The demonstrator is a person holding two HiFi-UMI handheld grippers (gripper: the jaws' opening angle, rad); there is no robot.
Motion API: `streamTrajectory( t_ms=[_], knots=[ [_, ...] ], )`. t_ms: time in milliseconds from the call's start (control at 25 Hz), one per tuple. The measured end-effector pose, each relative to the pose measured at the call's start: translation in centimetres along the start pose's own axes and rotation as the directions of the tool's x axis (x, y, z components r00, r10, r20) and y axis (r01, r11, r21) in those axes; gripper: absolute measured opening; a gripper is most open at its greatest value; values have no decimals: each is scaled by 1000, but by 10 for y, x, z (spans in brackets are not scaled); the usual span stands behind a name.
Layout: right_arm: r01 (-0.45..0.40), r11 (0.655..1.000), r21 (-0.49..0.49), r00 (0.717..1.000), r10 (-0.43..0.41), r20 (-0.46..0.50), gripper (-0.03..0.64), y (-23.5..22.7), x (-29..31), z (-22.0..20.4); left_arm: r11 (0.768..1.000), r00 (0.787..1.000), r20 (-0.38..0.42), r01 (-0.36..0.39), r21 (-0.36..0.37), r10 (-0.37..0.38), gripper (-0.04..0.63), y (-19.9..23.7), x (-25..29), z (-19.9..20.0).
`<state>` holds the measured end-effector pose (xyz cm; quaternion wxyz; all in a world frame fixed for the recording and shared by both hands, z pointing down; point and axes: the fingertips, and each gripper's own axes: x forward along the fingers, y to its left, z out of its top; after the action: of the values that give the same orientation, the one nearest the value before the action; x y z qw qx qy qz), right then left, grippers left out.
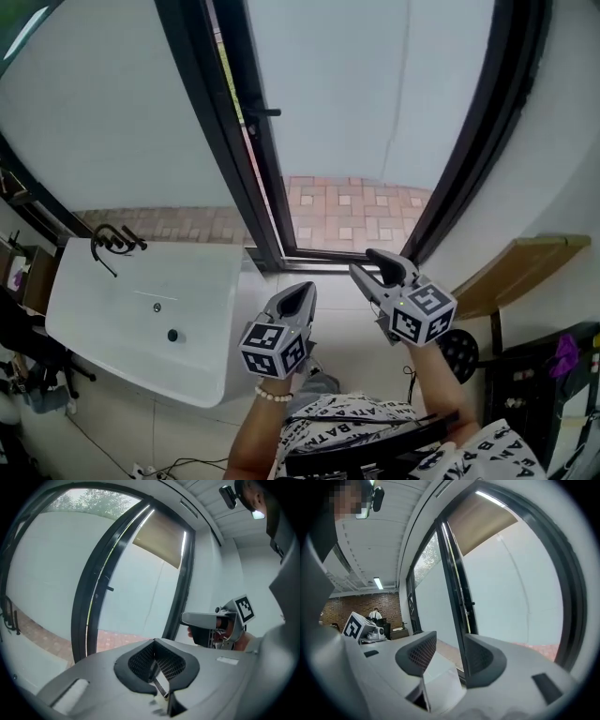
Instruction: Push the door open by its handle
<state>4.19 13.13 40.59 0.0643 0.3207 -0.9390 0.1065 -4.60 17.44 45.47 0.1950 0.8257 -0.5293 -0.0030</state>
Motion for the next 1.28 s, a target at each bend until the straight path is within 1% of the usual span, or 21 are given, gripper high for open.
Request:
streamTrajectory(
  t_ms=[40, 80, 120, 280, 320, 400, 480, 720, 800, 840, 880, 1000, 1120, 1280],
  knots=[
    [-12, 1000, -12, 1000, 12, -4, 207, -3, 14, 6, 1000, 1000, 4, 0, 1, 0, -2, 10, 7, 7],
    [-27, 999, -23, 1000, 27, -11, 230, -4, 27, 10, 1000, 1000, 6, 1, 1, -1, -2, 18, 13, 12],
    [-43, 998, -34, 999, 42, -18, 287, -5, 39, 14, 1000, 1000, 7, 3, 3, -3, -2, 26, 18, 17],
    [-79, 991, -106, 996, 75, -42, 296, -16, 81, 29, 1000, 1000, 3, 9, 8, -9, -2, 52, 40, 32],
    [-95, 988, -118, 994, 89, -55, 317, -18, 91, 33, 1000, 1000, 3, 9, 8, -9, -2, 58, 45, 36],
    [-134, 981, -141, 988, 122, -90, 400, -24, 112, 41, 1000, 1000, 5, 8, 8, -8, -2, 68, 54, 45],
    [-161, 971, -175, 983, 142, -114, 399, -32, 134, 49, 1000, 1000, 7, 2, 9, -2, -2, 76, 63, 52],
    [-221, 947, -233, 973, 197, -120, 397, -64, 200, 84, 999, 999, 27, -43, -5, 43, -2, 104, 86, 69],
    [-243, 931, -273, 967, 212, -139, 394, -73, 223, 95, 998, 997, 41, -65, -8, 65, -2, 115, 94, 77],
    [-256, 922, -292, 964, 219, -153, 362, -78, 234, 99, 997, 996, 45, -76, -9, 76, -2, 120, 99, 80],
    [-272, 912, -308, 959, 228, -170, 357, -82, 247, 103, 996, 995, 48, -87, -9, 87, -2, 125, 104, 83],
    [-316, 884, -344, 943, 253, -216, 357, -94, 285, 117, 992, 990, 58, -125, -7, 125, -2, 140, 123, 95],
    [-346, 865, -364, 930, 266, -253, 357, -106, 320, 127, 987, 985, 60, -162, -11, 162, -2, 156, 142, 104],
    [-386, 830, -402, 910, 273, -311, 357, -116, 359, 132, 983, 981, 72, -180, -26, 181, -2, 170, 163, 120]
  ],
)
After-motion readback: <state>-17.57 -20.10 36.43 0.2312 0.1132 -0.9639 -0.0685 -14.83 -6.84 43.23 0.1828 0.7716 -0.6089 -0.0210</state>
